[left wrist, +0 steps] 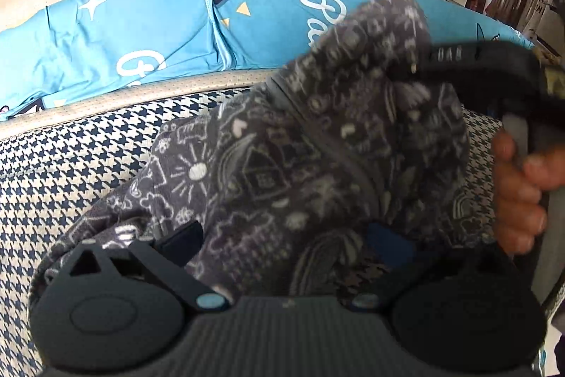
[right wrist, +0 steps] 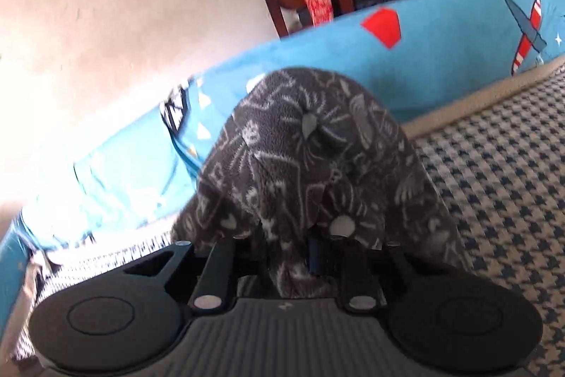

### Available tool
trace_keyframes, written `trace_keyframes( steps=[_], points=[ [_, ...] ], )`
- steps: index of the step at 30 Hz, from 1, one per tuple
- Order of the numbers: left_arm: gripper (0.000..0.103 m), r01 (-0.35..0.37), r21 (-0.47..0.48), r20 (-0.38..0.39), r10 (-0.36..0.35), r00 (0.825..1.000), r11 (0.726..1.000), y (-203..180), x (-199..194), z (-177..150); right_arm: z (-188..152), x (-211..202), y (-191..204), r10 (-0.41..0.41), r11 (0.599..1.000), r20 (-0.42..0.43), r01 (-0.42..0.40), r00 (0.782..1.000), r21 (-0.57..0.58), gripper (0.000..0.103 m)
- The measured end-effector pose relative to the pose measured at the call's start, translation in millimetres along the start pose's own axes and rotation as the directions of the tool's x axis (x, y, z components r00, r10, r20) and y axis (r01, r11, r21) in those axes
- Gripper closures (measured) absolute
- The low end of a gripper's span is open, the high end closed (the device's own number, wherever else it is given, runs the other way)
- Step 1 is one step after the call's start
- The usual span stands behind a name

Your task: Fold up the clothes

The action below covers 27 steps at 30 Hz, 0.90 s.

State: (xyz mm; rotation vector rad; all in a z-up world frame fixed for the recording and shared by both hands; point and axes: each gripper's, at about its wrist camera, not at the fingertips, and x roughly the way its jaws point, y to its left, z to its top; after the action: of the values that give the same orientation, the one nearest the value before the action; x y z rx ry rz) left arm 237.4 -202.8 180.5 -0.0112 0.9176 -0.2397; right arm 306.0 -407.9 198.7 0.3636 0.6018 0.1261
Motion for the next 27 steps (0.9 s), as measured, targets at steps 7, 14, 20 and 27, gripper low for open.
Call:
trace_keyframes(
  steps=[7,14,20,27],
  points=[
    [0.0,-0.052,-0.045,-0.002,0.052,0.999,0.998,9.1,21.4,2.8,19.7,-2.1,15.5,0.062,0.998,0.14,-0.066,0.988,0.022,0.083],
    [0.0,-0.19,-0.067,-0.018,0.189,0.982,0.98,17.8,46.2,9.3,20.4,15.6,28.4,-0.003,1.0,0.103,0.004,0.995,-0.005,0.073],
    [0.0,-0.205,-0.073,0.031,0.208,0.978,0.976,23.4,51.4,19.8,18.8,-0.1,18.6,-0.044,0.998,0.107,0.047,0.993,-0.03,0.054],
    [0.0,-0.194,-0.167,0.027,0.201,0.979,0.967,49.0,69.2,36.3,13.8,-15.5,3.2,-0.033,0.999,0.046,0.035,0.998,-0.035,0.049]
  ],
)
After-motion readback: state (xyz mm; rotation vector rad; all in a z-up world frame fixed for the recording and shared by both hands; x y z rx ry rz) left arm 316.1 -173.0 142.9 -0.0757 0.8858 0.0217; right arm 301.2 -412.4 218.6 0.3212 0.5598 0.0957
